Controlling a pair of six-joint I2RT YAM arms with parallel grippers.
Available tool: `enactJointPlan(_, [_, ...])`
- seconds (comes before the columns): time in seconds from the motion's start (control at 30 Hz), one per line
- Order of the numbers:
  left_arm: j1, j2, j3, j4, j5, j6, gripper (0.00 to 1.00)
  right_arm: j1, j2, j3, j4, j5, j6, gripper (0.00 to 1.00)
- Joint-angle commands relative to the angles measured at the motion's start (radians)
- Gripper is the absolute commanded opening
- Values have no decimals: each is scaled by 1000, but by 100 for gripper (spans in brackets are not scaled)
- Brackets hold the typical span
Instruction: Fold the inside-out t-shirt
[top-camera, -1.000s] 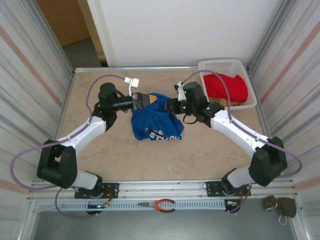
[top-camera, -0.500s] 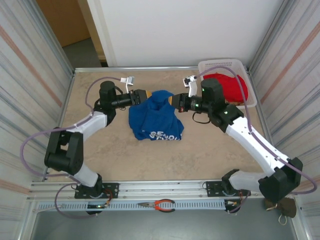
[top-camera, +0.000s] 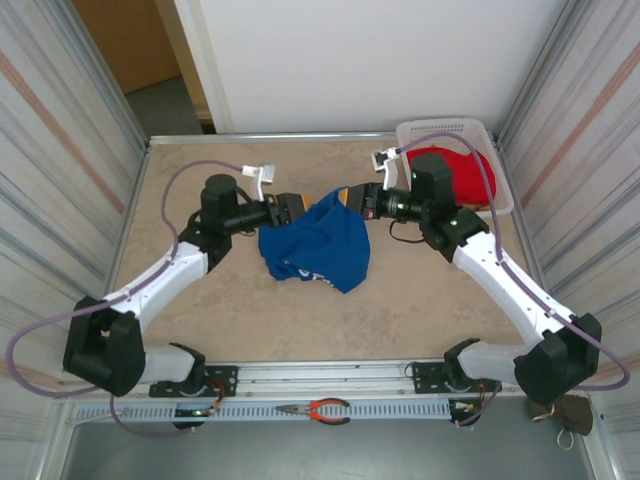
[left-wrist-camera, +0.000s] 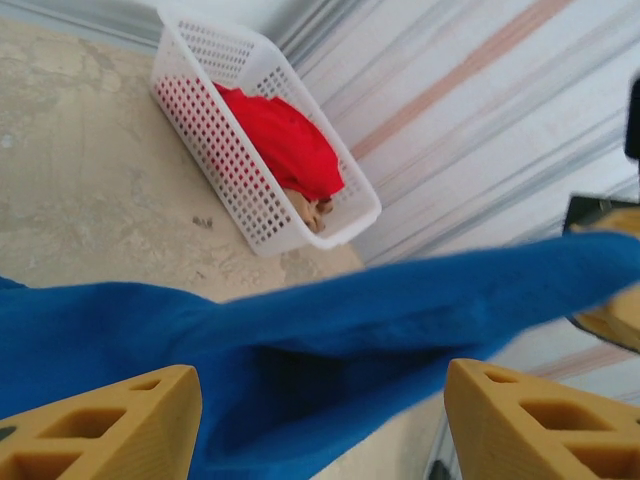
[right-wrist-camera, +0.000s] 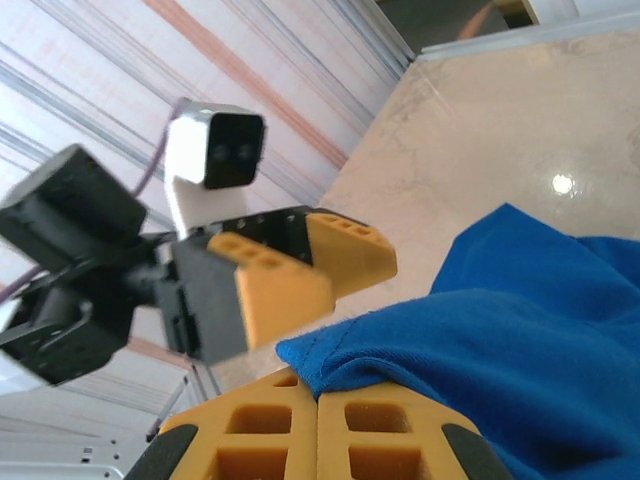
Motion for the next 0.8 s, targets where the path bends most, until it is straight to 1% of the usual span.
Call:
enactJointPlan(0.0, [-76, 10, 62, -223, -225, 206, 66, -8, -20, -23, 31, -11, 24, 0])
enactJointPlan(0.07, [-105, 43, 101, -267, -282, 252, 66, -9, -24, -29, 32, -11, 28, 0])
enactJointPlan(0.17, [-113, 93, 129, -284, -349, 279, 66, -8, -29, -29, 30, -11, 31, 0])
enactJointPlan(0.27, [-112, 134, 146, -276, -373, 301, 67, -8, -38, -31, 28, -10, 31, 0])
enactJointPlan(0.4, [-110, 197, 196, -273, -312, 317, 69, -9, -42, -27, 28, -13, 34, 0])
enactJointPlan(0.5, [-107, 253, 229, -243, -206, 314, 70, -9, -39, -22, 31, -16, 36, 0])
enactJointPlan(0.57, [-106, 296, 246, -201, -105, 302, 70, -11, -36, -21, 31, -16, 34, 0])
enactJointPlan(0.6, [-104, 311, 246, -170, -66, 291, 67, -15, -37, -22, 30, -14, 33, 0])
enactJointPlan(0.63, [-99, 324, 243, -119, -7, 272, 57, -22, -38, -27, 30, -15, 33, 0])
enactJointPlan(0.67, [-89, 331, 235, -67, 54, 243, 40, -34, -41, -34, 28, -13, 32, 0])
enactJointPlan(0.73, [-64, 320, 201, 43, 128, 173, 8, -65, -45, -62, 27, 2, 28, 0])
enactJointPlan(0.77, [-50, 305, 176, 95, 151, 142, 0, -84, -44, -75, 27, 8, 29, 0])
